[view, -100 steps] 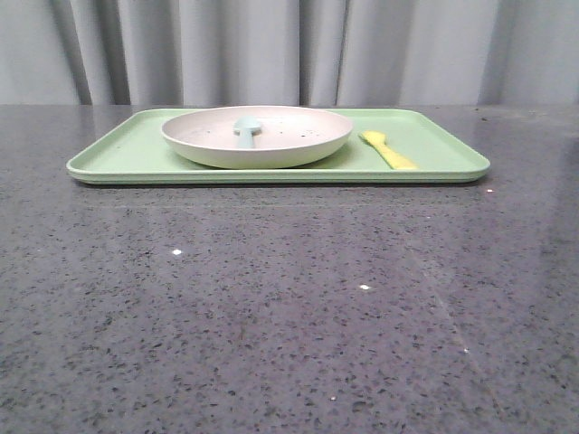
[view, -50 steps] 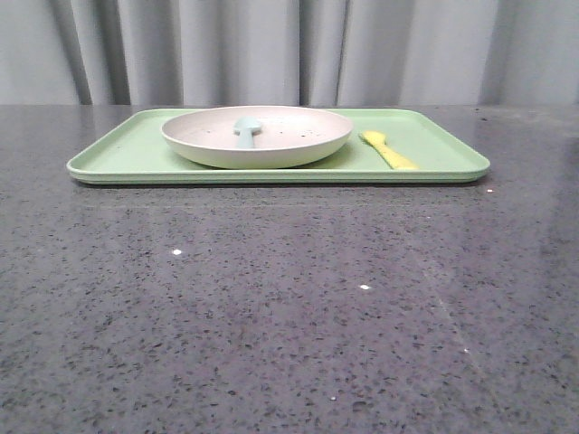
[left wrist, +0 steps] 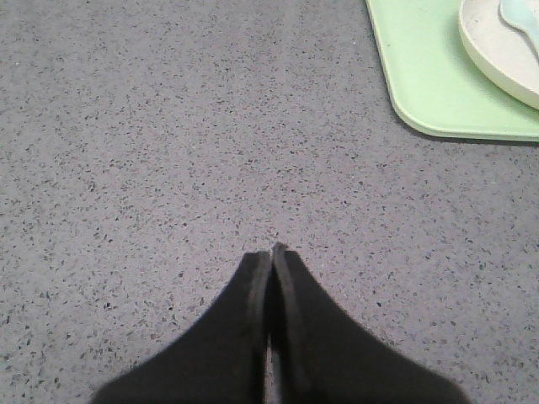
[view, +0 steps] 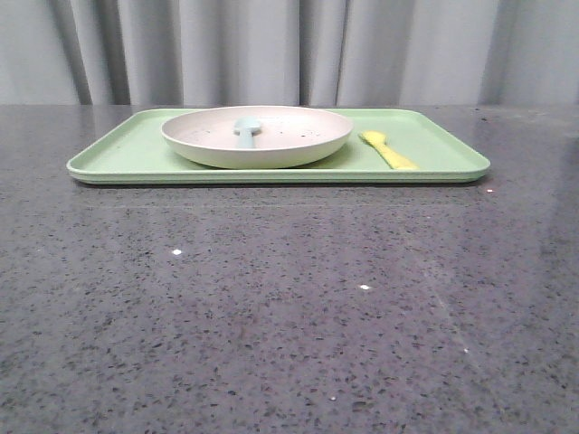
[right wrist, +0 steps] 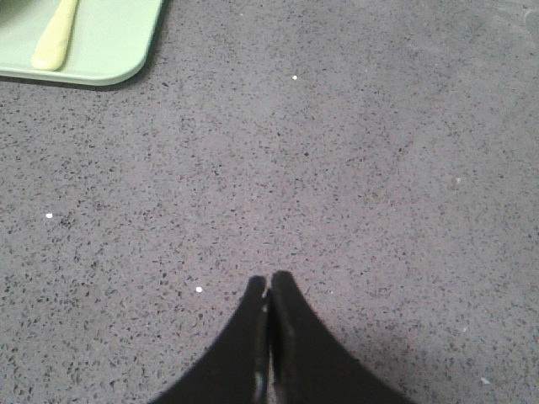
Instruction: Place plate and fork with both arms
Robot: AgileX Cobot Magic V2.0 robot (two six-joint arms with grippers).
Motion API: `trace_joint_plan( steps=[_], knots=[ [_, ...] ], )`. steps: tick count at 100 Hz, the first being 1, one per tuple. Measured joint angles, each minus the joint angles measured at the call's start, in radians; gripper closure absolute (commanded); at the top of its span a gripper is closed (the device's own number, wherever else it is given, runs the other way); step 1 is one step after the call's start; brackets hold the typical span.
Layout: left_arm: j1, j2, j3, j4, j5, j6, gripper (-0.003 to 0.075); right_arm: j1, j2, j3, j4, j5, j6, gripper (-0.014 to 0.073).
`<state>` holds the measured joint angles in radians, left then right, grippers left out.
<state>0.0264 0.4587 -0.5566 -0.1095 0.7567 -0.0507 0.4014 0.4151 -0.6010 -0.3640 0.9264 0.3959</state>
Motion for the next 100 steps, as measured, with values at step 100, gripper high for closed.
trace_joint_plan(
  steps=[100],
  knots=[
    [-0.033,-0.221,0.341,0.056,-0.545,0.000,0.0741,0.000,0.000,0.000,-0.002,0.003,0.003,0.0662]
  ],
)
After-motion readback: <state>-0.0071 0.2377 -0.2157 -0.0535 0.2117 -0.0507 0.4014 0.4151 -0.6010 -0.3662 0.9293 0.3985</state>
